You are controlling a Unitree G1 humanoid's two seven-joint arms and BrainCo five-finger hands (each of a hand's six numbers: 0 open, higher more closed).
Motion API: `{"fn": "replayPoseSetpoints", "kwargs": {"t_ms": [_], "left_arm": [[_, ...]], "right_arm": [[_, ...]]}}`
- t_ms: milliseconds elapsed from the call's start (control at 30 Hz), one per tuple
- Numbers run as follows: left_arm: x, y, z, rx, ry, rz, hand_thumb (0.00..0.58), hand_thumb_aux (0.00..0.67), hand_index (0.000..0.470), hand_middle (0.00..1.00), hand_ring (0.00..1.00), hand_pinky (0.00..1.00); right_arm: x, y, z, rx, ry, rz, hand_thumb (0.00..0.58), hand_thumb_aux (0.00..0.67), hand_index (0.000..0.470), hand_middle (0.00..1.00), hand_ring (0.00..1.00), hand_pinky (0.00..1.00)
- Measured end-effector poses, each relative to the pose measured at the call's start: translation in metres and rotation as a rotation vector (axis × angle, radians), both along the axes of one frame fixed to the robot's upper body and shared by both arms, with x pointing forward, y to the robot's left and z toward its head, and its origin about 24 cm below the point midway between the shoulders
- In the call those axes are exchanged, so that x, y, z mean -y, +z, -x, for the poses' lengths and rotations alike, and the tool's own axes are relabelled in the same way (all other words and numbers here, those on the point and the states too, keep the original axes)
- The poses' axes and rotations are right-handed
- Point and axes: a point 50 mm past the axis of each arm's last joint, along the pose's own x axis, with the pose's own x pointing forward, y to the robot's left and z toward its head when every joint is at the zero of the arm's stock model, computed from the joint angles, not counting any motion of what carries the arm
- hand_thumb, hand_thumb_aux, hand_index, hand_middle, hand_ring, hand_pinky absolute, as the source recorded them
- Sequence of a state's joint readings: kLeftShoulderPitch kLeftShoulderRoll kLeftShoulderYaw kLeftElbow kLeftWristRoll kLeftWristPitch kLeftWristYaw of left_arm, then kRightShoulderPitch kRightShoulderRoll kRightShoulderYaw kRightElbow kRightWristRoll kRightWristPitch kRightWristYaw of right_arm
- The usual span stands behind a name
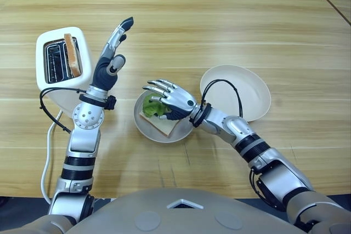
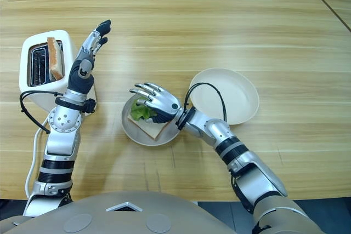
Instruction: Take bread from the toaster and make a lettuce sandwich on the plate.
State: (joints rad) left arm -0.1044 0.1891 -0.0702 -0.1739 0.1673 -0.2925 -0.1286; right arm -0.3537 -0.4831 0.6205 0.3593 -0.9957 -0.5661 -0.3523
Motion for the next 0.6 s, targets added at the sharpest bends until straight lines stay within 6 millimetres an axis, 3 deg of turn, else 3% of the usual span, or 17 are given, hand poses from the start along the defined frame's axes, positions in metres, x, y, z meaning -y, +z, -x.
{"fn": "replayPoseSetpoints", "kwargs": {"t_ms": [200,367,467,533,600], "left_arm": [[0.0,0.003,0.001,0.011,-0.002,-0.003,0.0,0.0,0.0,0.0,0.0,0.0],[-0.005,0.042,0.018,0.156,0.016,0.007,0.0,0.0,0.0,0.0,0.0,0.0],[-0.027,0.079,0.033,0.276,0.121,0.005,0.0,0.0,0.0,0.0,0.0,0.0],[-0.06,0.101,0.038,0.32,0.29,-0.067,0.0,0.0,0.0,0.0,0.0,0.0],[-0.087,0.11,0.038,0.323,0.468,-0.235,0.0,0.0,0.0,0.0,0.0,0.0]], "right_arm": [[0.018,0.011,-0.004,-0.02,-0.016,0.085,0.0,0.0,0.0,0.0,0.0,0.0],[0.028,0.024,-0.004,-0.004,-0.001,0.137,0.0,0.0,0.0,0.0,0.0,0.0],[0.033,0.035,-0.003,0.013,-0.001,0.14,0.0,0.0,0.0,0.0,0.0,0.0],[0.037,0.043,-0.002,0.031,-0.013,0.137,0.0,0.0,0.0,0.0,0.0,0.0],[0.041,0.048,-0.003,0.05,-0.031,0.132,0.0,0.0,0.0,0.0,0.0,0.0]]}}
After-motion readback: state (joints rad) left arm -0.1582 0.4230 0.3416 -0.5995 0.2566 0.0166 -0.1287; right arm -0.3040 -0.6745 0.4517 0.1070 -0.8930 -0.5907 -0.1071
